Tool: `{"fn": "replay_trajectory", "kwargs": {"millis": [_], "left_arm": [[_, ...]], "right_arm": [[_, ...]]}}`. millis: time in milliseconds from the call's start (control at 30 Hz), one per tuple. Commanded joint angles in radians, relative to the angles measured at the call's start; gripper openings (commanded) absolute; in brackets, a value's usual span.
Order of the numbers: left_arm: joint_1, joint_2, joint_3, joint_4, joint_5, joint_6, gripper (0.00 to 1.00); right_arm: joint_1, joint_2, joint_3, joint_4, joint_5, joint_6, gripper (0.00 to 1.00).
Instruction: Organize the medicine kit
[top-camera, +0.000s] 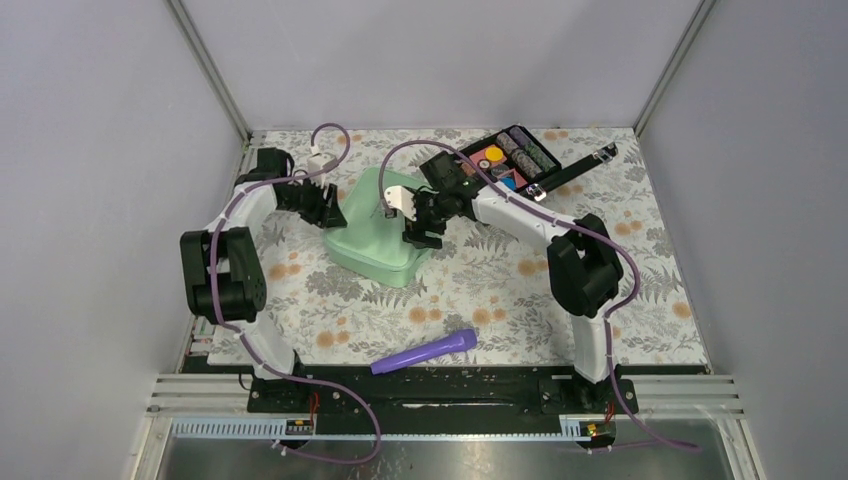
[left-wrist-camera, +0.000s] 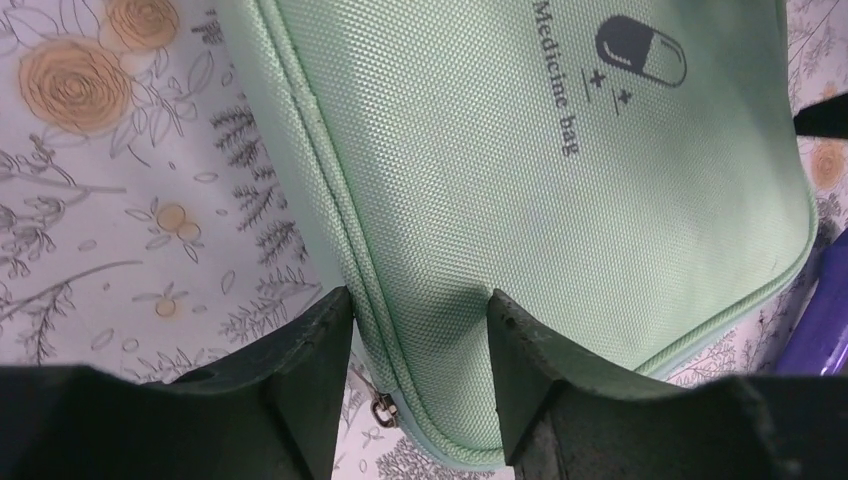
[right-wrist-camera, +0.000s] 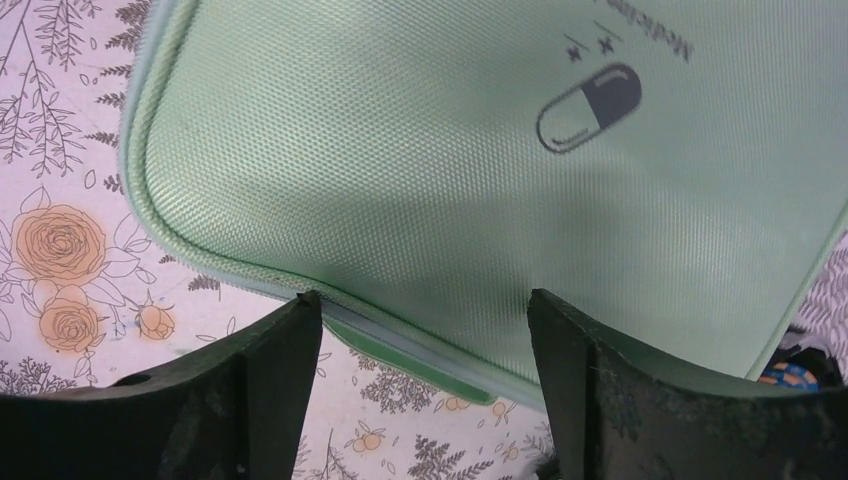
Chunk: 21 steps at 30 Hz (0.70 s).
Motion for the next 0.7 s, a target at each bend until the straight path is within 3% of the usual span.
{"fn": "replay_trajectory", "kwargs": {"millis": [0, 167, 300, 667], "left_arm": [[-0.063, -0.118, -0.104, -0.103, 0.164, -0.013, 0.48], [-0.078, -0.218, -0.197, -0.118, 0.203, -0.009, 0.49], [-0.078, -0.279, -0.215, -0.230, 0.153, 0.092, 0.57], [-0.025, -0.453, -0.199, -0.278, 0.029, 0.351, 0.76]], "right_arm": [[-0.017, 0.020, 0.008, 0.206, 0.114, 0.031, 0.81], [-0.019, -0.018, -0.028, 0.195, 0.141, 0.010, 0.84], [-0.039, -0.056, -0.027, 0.091, 0.123, -0.063, 0.87], [-0.056, -0.199, -0.042, -0.201, -0.192, -0.214, 0.90]]}}
